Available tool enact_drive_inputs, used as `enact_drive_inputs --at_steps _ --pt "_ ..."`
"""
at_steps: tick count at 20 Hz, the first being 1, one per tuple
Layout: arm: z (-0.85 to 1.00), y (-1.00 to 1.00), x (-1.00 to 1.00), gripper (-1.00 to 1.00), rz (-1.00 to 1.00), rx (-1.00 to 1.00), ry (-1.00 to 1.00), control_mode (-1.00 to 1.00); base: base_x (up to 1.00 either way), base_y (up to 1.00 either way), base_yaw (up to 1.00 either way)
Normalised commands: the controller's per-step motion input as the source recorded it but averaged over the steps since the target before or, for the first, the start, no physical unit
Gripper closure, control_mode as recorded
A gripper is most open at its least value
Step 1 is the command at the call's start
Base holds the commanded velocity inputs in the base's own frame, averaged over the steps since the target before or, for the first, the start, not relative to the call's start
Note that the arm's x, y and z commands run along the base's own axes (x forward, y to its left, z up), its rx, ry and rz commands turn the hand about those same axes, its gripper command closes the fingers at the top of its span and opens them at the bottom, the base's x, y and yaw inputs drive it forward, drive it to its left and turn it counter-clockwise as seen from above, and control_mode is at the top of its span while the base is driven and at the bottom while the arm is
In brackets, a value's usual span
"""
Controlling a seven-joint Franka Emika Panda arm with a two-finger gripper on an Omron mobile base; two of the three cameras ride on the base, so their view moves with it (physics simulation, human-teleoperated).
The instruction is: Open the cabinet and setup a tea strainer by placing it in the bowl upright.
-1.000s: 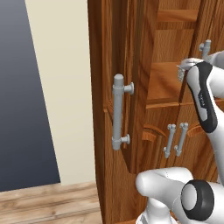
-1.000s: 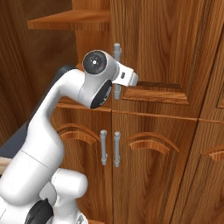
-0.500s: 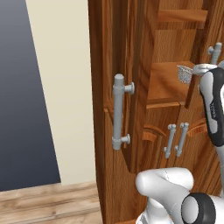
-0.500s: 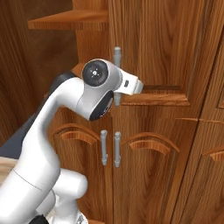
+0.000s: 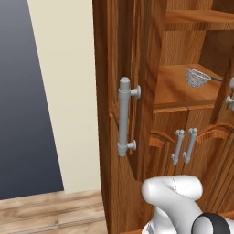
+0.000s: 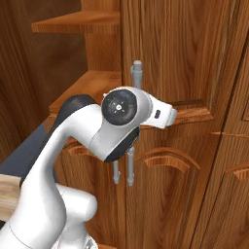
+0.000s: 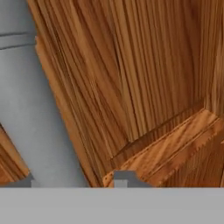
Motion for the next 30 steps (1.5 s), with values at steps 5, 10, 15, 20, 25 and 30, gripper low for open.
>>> enact_drive_inputs --at_steps 5,10,15,20,25,30 --pt "0.0 -0.98 -1.0 1.0 0.0 0.03 0.04 -1.0 0.0 0.0 0.0" --pt "0.0 -0.58 -0.99 1.0 -0.06 0.0 0.07 -1.0 0.0 0.0 0.0" --pt "0.0 -0.06 -0.77 1.0 -0.13 -0.02 0.04 -1.0 0.0 0.0 0.0" --pt "0.03 0.0 -0.52 -1.0 -0.13 -0.1 0.07 -1.0 0.0 0.0 0.0" --pt "0.38 0.01 -0.65 -1.0 -0.18 -0.19 0.0 -1.0 0.0 0.0 0.0" --pt "0.29 0.57 -0.51 -1.0 -0.18 -0.4 0.17 -1.0 0.0 0.0 0.0"
